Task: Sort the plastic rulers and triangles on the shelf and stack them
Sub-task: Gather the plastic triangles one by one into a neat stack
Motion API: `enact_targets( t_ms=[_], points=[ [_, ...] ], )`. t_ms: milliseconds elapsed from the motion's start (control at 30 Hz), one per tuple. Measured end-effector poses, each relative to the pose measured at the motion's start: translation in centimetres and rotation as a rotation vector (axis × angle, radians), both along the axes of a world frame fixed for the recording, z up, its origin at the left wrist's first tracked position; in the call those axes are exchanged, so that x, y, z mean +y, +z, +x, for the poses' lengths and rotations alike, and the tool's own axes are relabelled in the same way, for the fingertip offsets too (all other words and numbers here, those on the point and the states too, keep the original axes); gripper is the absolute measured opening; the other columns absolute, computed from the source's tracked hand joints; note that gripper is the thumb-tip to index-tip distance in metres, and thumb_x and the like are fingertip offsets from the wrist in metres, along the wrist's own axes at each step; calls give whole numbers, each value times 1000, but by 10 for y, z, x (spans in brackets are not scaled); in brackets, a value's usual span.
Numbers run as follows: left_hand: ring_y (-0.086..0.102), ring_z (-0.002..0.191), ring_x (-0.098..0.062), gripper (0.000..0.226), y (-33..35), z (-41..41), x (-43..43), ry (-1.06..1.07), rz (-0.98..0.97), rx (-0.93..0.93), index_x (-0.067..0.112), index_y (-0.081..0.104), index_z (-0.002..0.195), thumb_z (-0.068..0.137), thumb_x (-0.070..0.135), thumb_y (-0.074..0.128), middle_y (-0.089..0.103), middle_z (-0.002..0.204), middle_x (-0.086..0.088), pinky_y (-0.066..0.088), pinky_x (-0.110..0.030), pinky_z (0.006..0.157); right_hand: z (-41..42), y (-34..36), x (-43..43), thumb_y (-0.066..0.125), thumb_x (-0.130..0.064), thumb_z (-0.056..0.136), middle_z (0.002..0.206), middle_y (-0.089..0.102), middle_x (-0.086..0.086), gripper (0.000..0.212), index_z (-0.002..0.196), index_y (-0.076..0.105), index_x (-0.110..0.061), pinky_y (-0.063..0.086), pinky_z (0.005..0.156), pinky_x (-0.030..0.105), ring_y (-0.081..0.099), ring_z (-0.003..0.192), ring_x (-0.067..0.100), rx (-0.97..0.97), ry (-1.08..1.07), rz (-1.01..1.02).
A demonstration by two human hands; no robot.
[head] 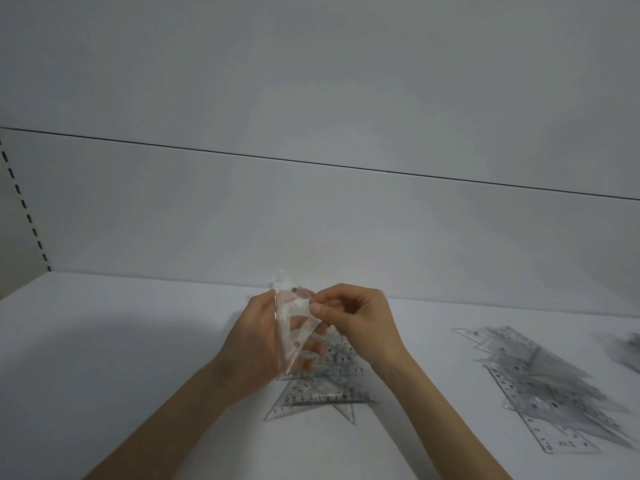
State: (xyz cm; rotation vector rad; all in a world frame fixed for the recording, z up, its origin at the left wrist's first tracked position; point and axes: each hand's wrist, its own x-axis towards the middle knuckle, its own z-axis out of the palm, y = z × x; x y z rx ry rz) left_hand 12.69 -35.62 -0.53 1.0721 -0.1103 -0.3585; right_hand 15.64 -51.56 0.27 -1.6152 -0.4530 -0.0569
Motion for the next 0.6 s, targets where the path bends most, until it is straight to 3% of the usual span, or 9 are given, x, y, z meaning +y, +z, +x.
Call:
enact_targets(
  t_ms=[67,100,200,300,467,600],
  points=[
    [55,66,-32,47,1,-2,-1,-19,33,-19,16,64,106,93,41,27,62,88,-20,39,-32,58,1,-3,1,79,-6,74,65,69,4,10,74,76,-16,55,73,31,71,81,23,-51,-71,-40],
    [53,62,-30,46,1,-2,0,-22,31,-23,16,62,109,93,41,28,60,87,-21,37,-30,56,2,-4,2,80,-8,73,66,70,4,13,71,76,-20,53,72,29,71,85,22,-71,-82,-61],
    [46,56,-25,42,-1,-2,2,-38,3,-20,17,56,116,92,40,30,58,84,-20,32,-27,52,1,-5,2,80,-8,73,72,72,3,17,70,75,-24,41,61,13,65,71,12,-110,-118,-99],
    [43,56,-23,41,-3,-1,4,-67,-16,-13,20,57,116,90,40,32,57,85,-20,28,-26,53,2,-8,4,82,-7,71,71,70,-4,14,74,77,-20,38,58,10,54,61,5,-205,-175,-153],
    [38,57,-21,37,-3,-1,8,-31,-4,-21,20,56,109,87,40,34,54,84,-17,23,-27,53,8,-15,5,78,-15,77,74,68,-10,9,84,78,-20,40,60,12,58,67,6,-342,-214,-292],
    [36,53,-19,37,-3,6,17,118,-55,-15,19,56,102,80,45,42,53,80,-18,18,-28,55,17,-4,-24,73,-24,83,86,73,-11,10,92,77,-24,42,65,11,62,78,1,-233,-190,-528]
  ],
)
